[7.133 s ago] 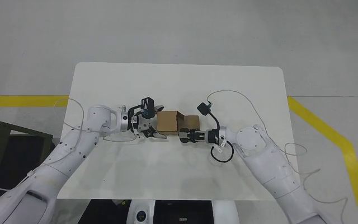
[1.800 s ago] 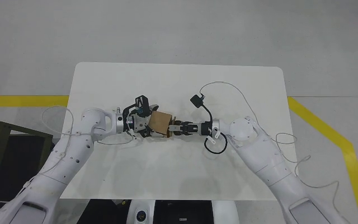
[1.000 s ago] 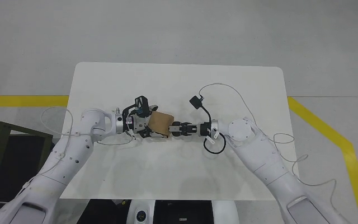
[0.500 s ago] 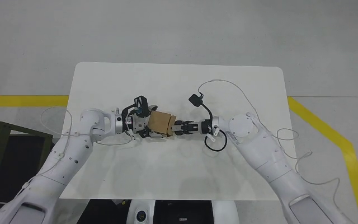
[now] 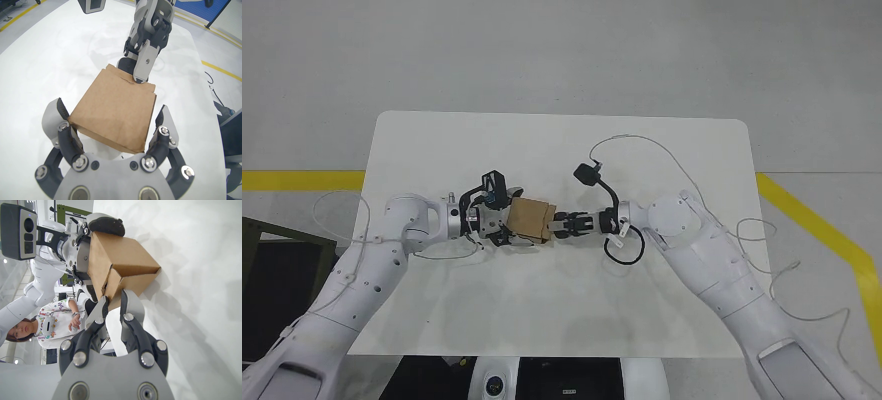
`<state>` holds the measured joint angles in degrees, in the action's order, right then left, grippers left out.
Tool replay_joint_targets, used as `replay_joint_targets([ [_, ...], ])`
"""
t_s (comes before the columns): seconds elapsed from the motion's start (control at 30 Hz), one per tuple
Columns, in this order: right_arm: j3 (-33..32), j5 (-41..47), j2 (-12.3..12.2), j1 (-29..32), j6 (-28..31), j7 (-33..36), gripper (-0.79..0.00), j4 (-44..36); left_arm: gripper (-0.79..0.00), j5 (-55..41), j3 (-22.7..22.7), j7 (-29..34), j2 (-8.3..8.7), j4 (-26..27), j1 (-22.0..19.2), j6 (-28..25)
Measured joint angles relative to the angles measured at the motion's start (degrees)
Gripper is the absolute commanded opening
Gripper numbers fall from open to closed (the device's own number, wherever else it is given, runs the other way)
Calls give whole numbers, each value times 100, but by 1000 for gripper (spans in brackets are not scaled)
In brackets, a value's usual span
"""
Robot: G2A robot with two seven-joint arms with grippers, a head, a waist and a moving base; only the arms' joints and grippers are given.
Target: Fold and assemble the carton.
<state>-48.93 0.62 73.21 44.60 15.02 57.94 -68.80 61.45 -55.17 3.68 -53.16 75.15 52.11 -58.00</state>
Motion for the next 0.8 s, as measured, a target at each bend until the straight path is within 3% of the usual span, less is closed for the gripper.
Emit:
replay_joint_targets([
  [0.3, 83, 162, 60, -52, 173, -60, -659, 51, 0, -35, 10, 35, 13, 41, 24, 0],
  [0.53, 72, 333, 81, 8, 361, -134, -542, 103, 0, -49, 29, 64, 15, 36, 17, 0],
  [0.8, -116, 397, 15, 219, 480, -167, -496, -2, 0, -171, 5, 88, 13, -23, 10, 0],
])
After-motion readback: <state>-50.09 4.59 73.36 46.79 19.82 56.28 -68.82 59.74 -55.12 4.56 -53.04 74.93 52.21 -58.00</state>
